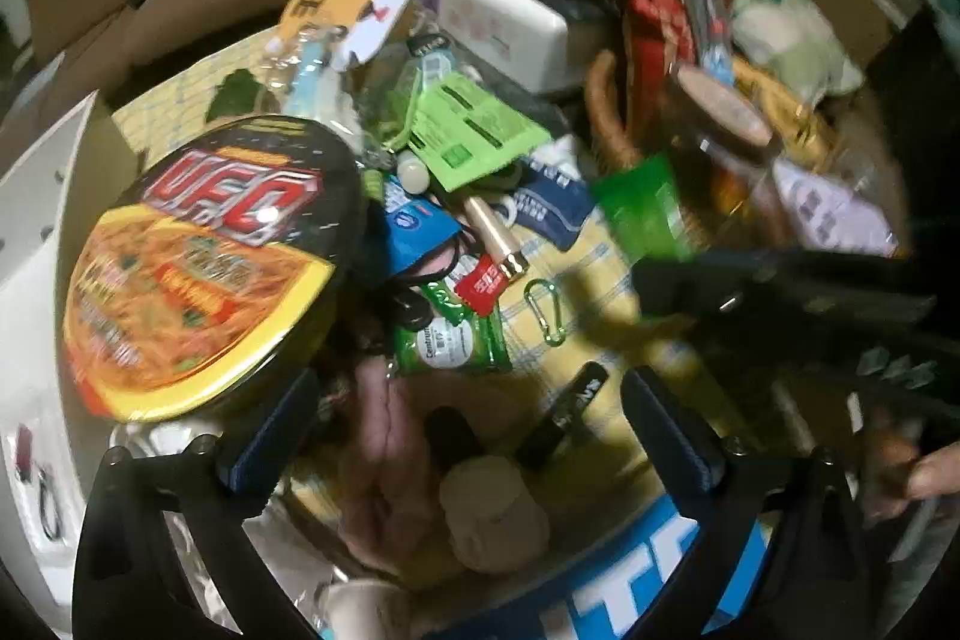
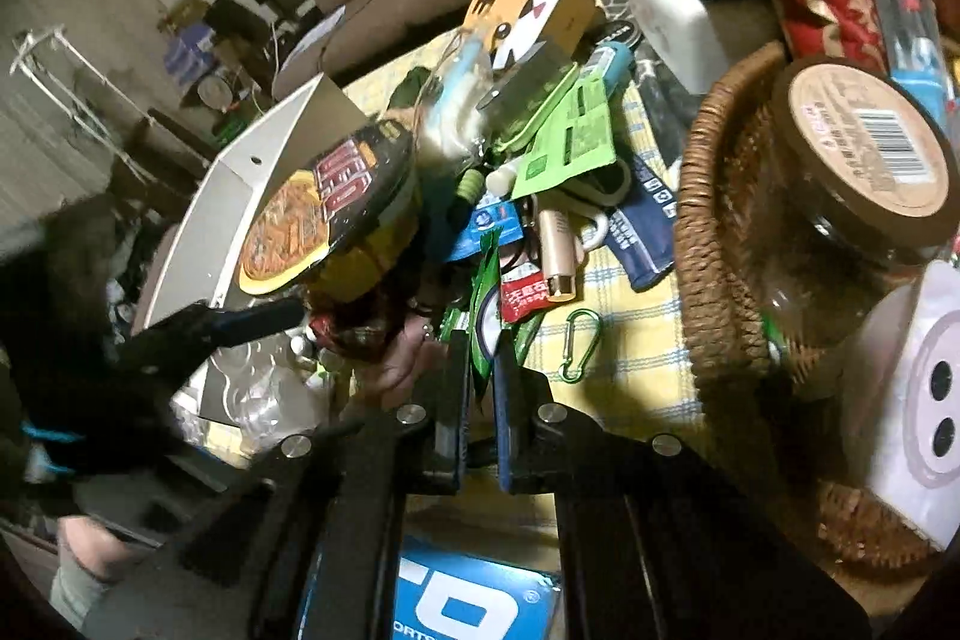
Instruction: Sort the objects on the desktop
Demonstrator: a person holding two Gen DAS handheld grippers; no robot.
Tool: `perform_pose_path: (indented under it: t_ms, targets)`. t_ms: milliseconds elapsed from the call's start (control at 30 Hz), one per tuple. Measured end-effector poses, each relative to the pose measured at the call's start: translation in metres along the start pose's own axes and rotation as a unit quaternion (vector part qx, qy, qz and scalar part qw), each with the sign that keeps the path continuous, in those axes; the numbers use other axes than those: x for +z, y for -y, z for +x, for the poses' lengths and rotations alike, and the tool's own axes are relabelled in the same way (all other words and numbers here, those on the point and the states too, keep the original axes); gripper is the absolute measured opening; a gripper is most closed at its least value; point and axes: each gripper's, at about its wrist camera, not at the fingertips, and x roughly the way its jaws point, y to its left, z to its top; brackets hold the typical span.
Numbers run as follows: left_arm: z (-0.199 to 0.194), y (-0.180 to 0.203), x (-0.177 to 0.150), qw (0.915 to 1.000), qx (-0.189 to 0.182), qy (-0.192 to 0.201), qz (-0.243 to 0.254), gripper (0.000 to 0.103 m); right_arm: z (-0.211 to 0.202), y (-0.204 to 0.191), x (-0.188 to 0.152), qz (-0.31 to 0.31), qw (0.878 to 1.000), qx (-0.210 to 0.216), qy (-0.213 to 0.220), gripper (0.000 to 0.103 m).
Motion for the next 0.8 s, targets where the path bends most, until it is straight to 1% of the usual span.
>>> perform_pose_path:
  t_ms: [67,133,200,267,367,400,500,533,600,633,700,733,800]
  targets:
    - [0.012,0.005,0.003,0.9999,0.009,-0.010,0.008,0.099,-0.003,0.005,0.000,-0.001,1.000,-0.007,0.006,0.007]
    - [0.024,0.009,0.006,0.9995,0.021,-0.017,0.017,0.099,-0.008,0.007,0.000,-0.001,1.000,-0.004,0.010,0.007]
    - [0.033,0.016,0.009,0.9982,0.044,-0.021,0.035,0.099,-0.013,0.008,0.002,-0.003,1.000,0.001,0.012,0.007]
    - [0.043,0.021,0.011,0.9971,0.053,-0.033,0.042,0.099,-0.018,0.008,0.001,-0.005,1.000,0.004,0.014,0.007]
    - [0.044,0.025,0.012,0.9981,0.043,-0.041,0.019,0.099,-0.020,0.008,0.000,-0.008,1.000,0.010,0.014,0.007]
    - [0.045,0.027,0.013,0.9979,0.047,-0.042,0.011,0.098,-0.022,0.008,0.000,-0.009,1.000,0.012,0.015,0.007]
    - [0.050,0.026,0.015,0.9979,0.042,-0.048,-0.012,0.091,-0.025,0.009,0.002,-0.005,1.000,0.021,0.018,0.007]
    - [0.050,0.026,0.015,0.9976,0.042,-0.051,-0.021,0.090,-0.026,0.009,0.001,-0.005,1.000,0.022,0.019,0.007]
    - [0.048,0.031,0.014,0.9983,0.029,-0.047,-0.021,0.090,-0.027,0.009,0.001,-0.005,1.000,0.022,0.020,0.007]
    - [0.048,0.032,0.014,0.9980,0.035,-0.049,-0.018,0.090,-0.027,0.009,0.001,-0.005,1.000,0.024,0.019,0.007]
    - [0.055,0.028,0.012,0.9957,0.068,-0.062,-0.011,0.090,-0.027,0.009,0.000,-0.005,1.000,0.023,0.019,0.007]
    - [0.061,0.019,0.011,0.9934,0.088,-0.072,-0.013,0.090,-0.027,0.009,0.000,-0.005,1.000,0.023,0.019,0.007]
    - [0.071,0.001,0.007,0.9921,0.087,-0.086,-0.027,0.090,-0.027,0.009,0.000,-0.005,1.000,0.023,0.018,0.007]
